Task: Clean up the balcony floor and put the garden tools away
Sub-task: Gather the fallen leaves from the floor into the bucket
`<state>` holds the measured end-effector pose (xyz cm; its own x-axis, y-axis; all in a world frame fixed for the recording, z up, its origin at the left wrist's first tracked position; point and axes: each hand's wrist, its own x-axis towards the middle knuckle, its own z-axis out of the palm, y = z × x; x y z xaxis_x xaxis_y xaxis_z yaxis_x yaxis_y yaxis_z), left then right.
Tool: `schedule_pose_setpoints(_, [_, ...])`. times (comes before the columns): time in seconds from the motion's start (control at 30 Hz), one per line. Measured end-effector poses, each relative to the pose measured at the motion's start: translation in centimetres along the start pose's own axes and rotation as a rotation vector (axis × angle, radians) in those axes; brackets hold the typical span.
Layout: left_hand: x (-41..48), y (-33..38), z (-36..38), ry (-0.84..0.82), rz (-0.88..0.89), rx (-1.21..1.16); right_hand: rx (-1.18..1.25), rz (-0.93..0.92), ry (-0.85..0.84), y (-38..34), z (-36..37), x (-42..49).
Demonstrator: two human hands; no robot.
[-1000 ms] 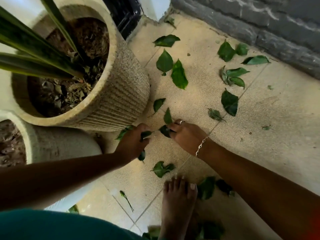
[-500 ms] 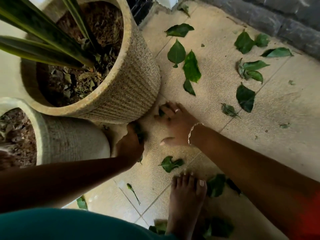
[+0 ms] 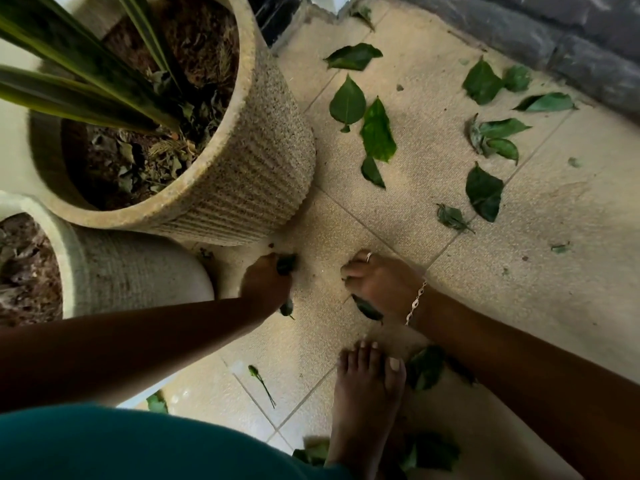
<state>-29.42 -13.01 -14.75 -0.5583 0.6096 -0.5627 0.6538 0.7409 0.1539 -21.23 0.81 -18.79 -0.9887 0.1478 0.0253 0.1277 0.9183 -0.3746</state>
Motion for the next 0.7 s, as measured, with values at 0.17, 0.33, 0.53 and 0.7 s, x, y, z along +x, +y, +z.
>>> schedule_pose_setpoints(0.17, [-5.1, 3.0, 6.0, -0.198, 0.181, 0.225, 0.883, 0.715, 0.49, 1.4, -3.1, 0.5])
schedule_pose_setpoints(0.33, [-5.3, 3.1, 6.4, -0.174, 0.186, 0.308, 1.208, 0.969, 0.738, 0.0, -5.3, 1.0])
schedule_pose_setpoints(0.53, [-5.4, 2.8, 6.3, -0.152, 0.189, 0.338, 0.8, 0.824, 0.83, -1.2, -5.4, 0.8])
schedule_pose_setpoints(0.7, [-4.7, 2.6, 7.0, -0.147, 0.193, 0.268, 0.457, 0.611, 0.57, -0.2, -5.6, 0.4])
